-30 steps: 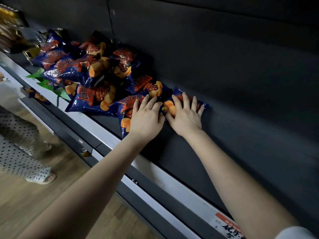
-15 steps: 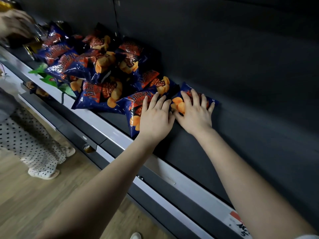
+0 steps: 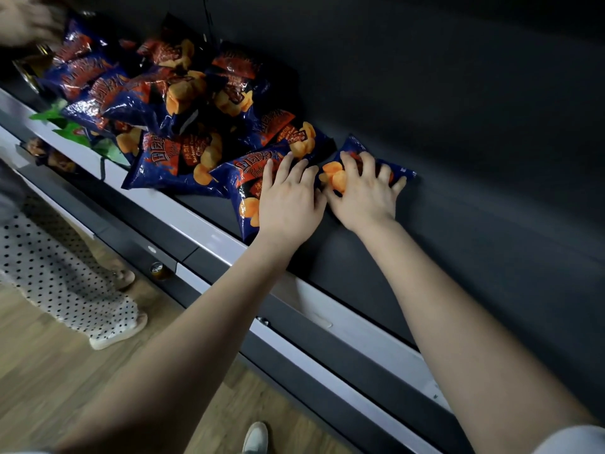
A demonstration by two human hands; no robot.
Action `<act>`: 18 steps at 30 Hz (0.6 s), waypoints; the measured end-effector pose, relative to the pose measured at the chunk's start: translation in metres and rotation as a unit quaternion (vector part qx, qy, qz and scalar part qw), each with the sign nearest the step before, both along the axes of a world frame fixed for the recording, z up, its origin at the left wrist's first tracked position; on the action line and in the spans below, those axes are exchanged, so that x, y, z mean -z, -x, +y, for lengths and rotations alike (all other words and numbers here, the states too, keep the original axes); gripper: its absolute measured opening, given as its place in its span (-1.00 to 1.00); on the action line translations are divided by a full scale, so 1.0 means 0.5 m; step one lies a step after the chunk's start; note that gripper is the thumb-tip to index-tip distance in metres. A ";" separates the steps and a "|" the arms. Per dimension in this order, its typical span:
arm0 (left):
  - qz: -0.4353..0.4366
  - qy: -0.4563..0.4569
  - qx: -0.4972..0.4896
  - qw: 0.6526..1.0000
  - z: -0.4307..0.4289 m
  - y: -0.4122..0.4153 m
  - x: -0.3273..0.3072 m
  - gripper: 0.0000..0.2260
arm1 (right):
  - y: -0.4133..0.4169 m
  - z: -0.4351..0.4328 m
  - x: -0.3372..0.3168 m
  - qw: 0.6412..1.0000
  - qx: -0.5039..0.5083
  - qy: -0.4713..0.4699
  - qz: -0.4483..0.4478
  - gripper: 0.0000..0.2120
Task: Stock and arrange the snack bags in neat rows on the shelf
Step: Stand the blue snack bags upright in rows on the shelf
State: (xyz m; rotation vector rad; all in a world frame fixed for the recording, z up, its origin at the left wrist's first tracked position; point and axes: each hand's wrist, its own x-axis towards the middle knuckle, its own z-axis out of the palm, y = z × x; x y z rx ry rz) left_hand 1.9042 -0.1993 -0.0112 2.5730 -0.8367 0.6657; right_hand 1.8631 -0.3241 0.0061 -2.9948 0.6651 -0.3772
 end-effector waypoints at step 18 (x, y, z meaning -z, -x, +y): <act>0.020 0.004 0.018 1.000 0.002 0.011 -0.010 -0.62 | 0.094 0.003 -0.003 0.999 0.043 -0.020 -0.011 -0.37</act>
